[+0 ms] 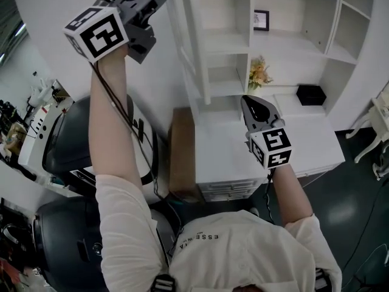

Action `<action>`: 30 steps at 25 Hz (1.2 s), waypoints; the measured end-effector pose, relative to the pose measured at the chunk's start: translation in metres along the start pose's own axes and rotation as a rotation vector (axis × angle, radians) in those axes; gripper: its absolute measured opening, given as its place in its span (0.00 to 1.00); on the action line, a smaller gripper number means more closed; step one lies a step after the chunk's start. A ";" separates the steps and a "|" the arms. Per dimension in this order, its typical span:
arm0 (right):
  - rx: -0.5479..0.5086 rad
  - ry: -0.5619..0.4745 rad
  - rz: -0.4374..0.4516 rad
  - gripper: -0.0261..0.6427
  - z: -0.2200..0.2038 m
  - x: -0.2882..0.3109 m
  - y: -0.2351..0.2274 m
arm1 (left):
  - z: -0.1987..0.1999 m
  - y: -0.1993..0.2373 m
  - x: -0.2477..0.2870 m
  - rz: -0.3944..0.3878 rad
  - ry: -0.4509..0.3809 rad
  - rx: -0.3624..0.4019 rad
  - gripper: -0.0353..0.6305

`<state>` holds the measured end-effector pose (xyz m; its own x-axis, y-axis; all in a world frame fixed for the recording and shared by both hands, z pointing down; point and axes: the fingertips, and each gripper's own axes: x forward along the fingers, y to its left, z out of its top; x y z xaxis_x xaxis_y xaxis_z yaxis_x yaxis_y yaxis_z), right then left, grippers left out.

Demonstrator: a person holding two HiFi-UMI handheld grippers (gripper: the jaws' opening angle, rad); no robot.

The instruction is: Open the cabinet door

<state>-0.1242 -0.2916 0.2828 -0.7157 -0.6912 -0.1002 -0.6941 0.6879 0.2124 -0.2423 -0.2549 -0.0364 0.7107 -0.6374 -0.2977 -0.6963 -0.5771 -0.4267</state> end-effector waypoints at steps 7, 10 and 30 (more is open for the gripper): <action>0.018 0.011 0.008 0.06 -0.011 0.013 -0.011 | -0.012 0.012 0.000 -0.034 -0.017 -0.072 0.17; 0.019 0.007 0.017 0.06 -0.016 0.020 -0.018 | -0.017 0.017 0.000 -0.039 -0.025 -0.082 0.17; 0.001 0.013 0.060 0.06 -0.010 0.039 0.031 | 0.006 0.035 -0.069 -0.094 -0.094 -0.122 0.18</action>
<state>-0.1727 -0.2995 0.2952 -0.7551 -0.6513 -0.0746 -0.6498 0.7285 0.2169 -0.3155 -0.2276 -0.0361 0.7756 -0.5305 -0.3420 -0.6291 -0.6935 -0.3511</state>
